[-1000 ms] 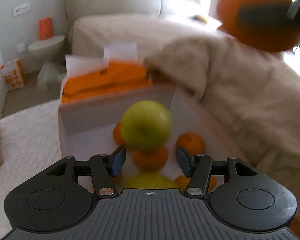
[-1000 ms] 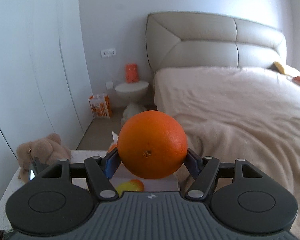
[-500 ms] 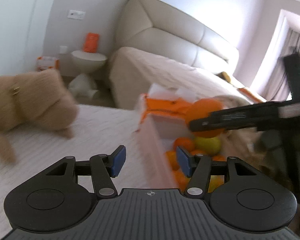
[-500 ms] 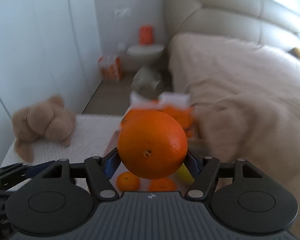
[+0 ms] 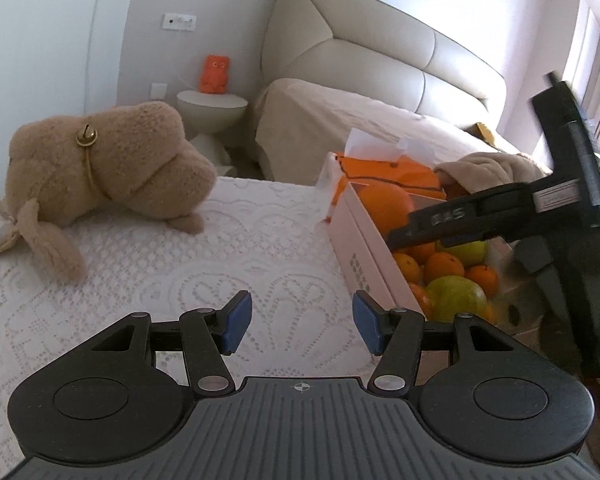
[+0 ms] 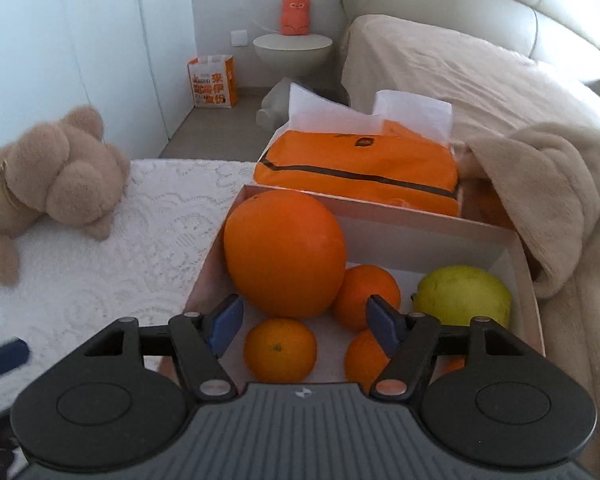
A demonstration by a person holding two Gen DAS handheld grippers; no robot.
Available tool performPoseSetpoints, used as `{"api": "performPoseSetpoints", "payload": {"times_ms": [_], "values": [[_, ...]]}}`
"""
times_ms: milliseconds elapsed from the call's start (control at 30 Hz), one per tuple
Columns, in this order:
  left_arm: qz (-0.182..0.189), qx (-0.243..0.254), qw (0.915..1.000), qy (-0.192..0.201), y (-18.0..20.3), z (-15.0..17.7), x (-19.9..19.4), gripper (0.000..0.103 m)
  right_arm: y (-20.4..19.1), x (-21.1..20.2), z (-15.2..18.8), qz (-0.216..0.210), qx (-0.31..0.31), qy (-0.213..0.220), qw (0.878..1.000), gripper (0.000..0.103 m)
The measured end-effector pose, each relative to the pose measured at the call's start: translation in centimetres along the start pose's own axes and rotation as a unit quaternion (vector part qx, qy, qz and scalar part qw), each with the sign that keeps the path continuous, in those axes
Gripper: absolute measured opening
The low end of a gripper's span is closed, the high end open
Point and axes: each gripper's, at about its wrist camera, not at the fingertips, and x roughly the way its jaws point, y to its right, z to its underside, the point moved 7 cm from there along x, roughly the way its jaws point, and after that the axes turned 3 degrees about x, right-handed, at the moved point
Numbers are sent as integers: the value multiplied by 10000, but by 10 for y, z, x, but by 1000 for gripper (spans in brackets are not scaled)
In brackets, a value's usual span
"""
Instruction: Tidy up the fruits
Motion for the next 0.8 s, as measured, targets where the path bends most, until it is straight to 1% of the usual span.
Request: {"api": "performPoseSetpoints", "payload": {"times_ms": [67, 167, 233, 300, 400, 467, 567, 633, 733, 800], "values": [[16, 2, 10000, 20, 3, 2, -3, 61, 5, -17, 4, -60, 76, 179, 9998, 68], [-12, 20, 10000, -5, 8, 9, -4, 61, 14, -49, 17, -169, 346, 573, 9976, 69], [-98, 112, 9999, -54, 14, 19, -4, 61, 23, -74, 34, -234, 647, 879, 9937, 69], [-236, 196, 9995, -83, 20, 32, -6, 61, 28, -96, 56, -206, 830, 1176, 9894, 69], [-455, 262, 9986, -7, 26, 50, -11, 61, 33, -117, 94, -86, 876, 1437, 9857, 69], [-484, 275, 9984, 22, 30, 59, -12, 61, 33, -117, 118, 0, 853, 1371, 9869, 69], [-493, 301, 9983, -57, 38, 68, -8, 61, 30, -98, 143, 46, 757, 1097, 9911, 69], [-546, 465, 9974, -96, 45, 71, -4, 61, 26, -86, 152, 130, 622, 973, 9932, 69], [-722, 695, 9948, -159, 51, 75, 0, 61, 19, -73, 159, 213, 341, 930, 9949, 69], [-772, 752, 9940, -180, 53, 76, -1, 61, 19, -65, 163, 327, 261, 897, 9951, 71]]}}
